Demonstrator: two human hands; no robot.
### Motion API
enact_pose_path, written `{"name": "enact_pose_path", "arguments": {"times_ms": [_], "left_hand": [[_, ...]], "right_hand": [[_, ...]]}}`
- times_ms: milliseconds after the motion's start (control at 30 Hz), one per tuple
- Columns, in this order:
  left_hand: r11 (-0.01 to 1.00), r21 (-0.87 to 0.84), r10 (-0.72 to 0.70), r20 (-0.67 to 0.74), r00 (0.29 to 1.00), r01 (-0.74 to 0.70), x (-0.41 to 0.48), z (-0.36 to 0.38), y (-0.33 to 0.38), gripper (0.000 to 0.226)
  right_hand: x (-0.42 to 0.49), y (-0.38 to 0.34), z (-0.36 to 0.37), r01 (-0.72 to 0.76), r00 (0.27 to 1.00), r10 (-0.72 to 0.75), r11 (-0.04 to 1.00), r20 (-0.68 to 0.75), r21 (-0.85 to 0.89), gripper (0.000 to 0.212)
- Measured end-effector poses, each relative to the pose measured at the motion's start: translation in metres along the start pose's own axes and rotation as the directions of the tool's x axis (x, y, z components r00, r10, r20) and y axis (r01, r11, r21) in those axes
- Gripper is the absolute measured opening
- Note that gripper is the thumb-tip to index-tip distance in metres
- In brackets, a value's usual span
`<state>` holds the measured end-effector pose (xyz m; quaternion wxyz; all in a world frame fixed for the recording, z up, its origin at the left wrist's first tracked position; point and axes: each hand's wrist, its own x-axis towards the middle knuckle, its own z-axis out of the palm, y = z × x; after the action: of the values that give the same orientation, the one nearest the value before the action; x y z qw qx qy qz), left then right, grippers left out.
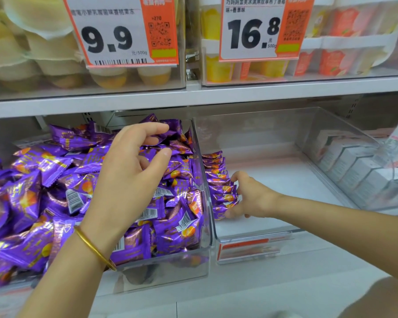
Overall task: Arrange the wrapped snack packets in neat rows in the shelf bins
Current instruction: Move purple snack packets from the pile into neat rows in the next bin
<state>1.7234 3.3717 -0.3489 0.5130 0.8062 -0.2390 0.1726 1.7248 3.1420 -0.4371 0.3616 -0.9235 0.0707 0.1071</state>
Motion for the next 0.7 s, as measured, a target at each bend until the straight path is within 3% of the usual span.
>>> {"name": "enact_pose_path", "arguments": {"times_ms": [233,433,567,633,700], "left_hand": [[1.0,0.012,0.006,0.001,1.0,-0.006,0.0,-0.001,0.001,0.035],[0.992,0.115,0.046,0.071,0.996,-0.054,0.0,-0.006,0.001,0.026],[0.953,0.246,0.099,0.304,0.947,-0.178,-0.002,-0.014,0.005,0.01],[0.928,0.304,0.06,0.453,0.89,-0.218,-0.005,-0.02,0.005,0.032],[0.892,0.38,-0.012,0.561,0.828,-0.244,-0.011,-0.025,0.005,0.049]], "right_hand": [[0.005,0.002,0.003,-0.006,1.0,0.006,0.996,-0.005,0.094,0.062],[0.002,0.001,0.002,-0.032,0.999,0.032,0.997,0.007,0.076,0.065],[-0.003,-0.003,-0.004,-0.049,0.999,0.049,0.999,-0.006,0.002,0.068],[-0.011,-0.008,-0.013,-0.031,0.996,0.016,0.984,-0.088,-0.174,0.069],[-0.023,-0.02,-0.019,0.089,0.96,-0.151,0.964,-0.238,-0.251,0.054]]}}
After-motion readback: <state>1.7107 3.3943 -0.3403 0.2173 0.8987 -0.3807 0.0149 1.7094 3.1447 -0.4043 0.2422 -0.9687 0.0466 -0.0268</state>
